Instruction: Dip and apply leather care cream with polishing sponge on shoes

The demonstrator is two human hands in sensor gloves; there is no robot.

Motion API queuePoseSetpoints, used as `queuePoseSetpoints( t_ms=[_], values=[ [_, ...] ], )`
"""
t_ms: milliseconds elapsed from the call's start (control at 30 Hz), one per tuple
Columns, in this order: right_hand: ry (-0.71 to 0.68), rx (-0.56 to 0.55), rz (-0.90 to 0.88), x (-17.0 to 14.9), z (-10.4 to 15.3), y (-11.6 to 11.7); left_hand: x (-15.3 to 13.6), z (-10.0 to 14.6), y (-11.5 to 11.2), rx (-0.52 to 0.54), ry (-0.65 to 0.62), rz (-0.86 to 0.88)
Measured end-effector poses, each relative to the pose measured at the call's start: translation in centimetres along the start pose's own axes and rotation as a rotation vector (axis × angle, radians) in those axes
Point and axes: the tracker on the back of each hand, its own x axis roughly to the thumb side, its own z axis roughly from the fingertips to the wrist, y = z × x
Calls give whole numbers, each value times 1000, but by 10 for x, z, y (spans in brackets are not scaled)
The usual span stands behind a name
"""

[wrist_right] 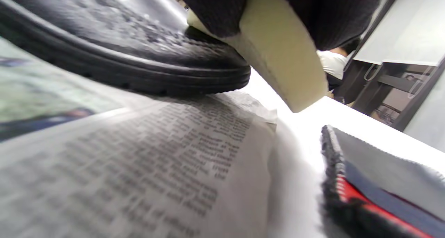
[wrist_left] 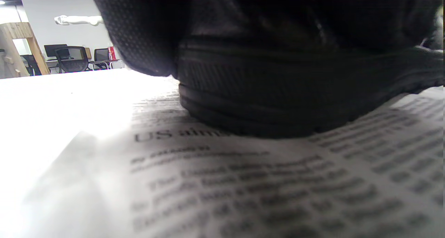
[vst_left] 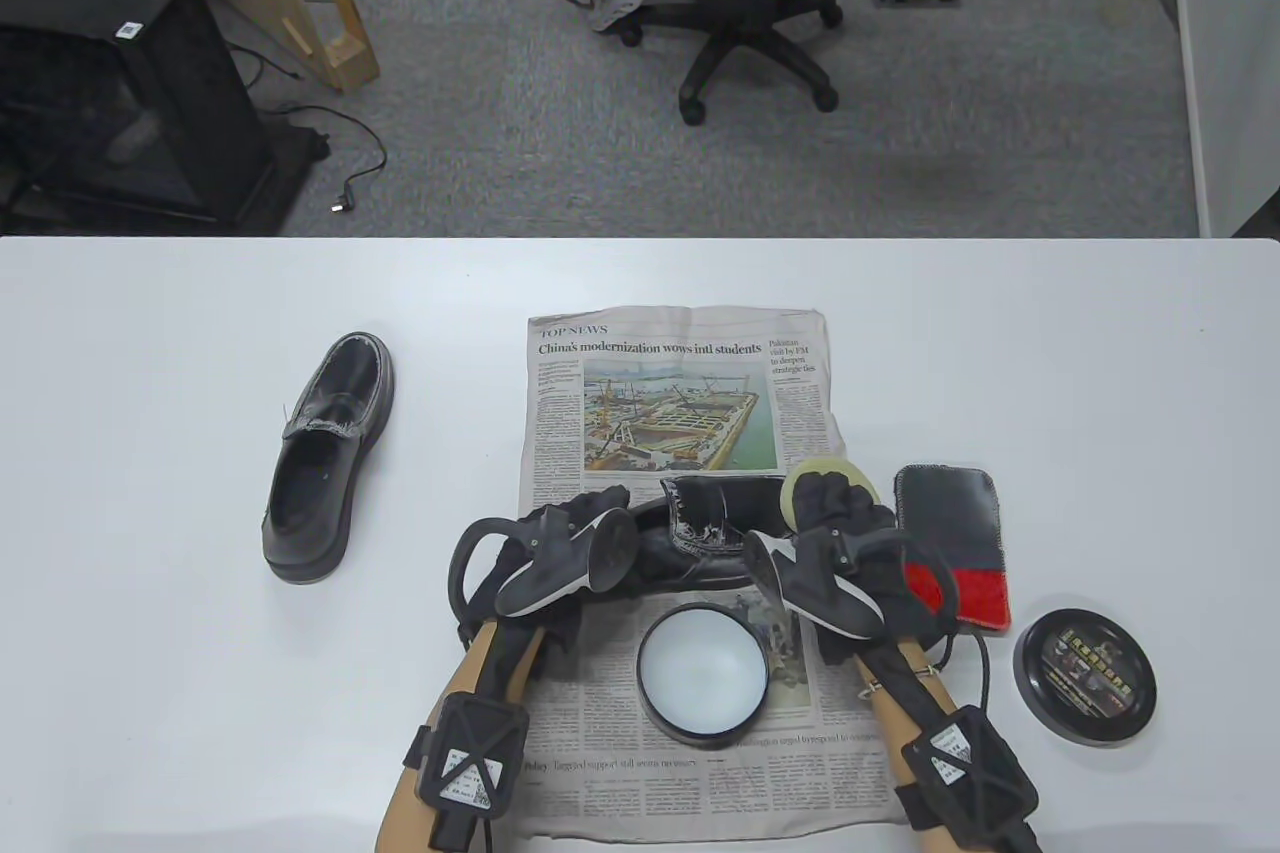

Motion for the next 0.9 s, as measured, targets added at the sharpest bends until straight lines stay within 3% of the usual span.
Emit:
queuePoseSetpoints(
  t_ms=[67, 200, 400, 633, 800, 900],
  values=[
    [-48, -2, 3, 6, 7, -9, 0, 0, 0, -4, -4, 1],
    [-93, -58, -155, 13, 4, -21, 0, 0, 0, -10, -15, 5],
    [37, -22, -362, -1, -27, -6, -1, 0, 0, -17, -19, 12],
    [90, 16, -222, -12, -24, 4, -1, 0, 0, -10, -5, -1],
    [-34, -37, -64, 2, 5, -6, 0, 0, 1, -20, -14, -9],
    [-75, -99, -126, 9, 12, -15, 0, -1, 0, -21, -23, -1]
  ],
)
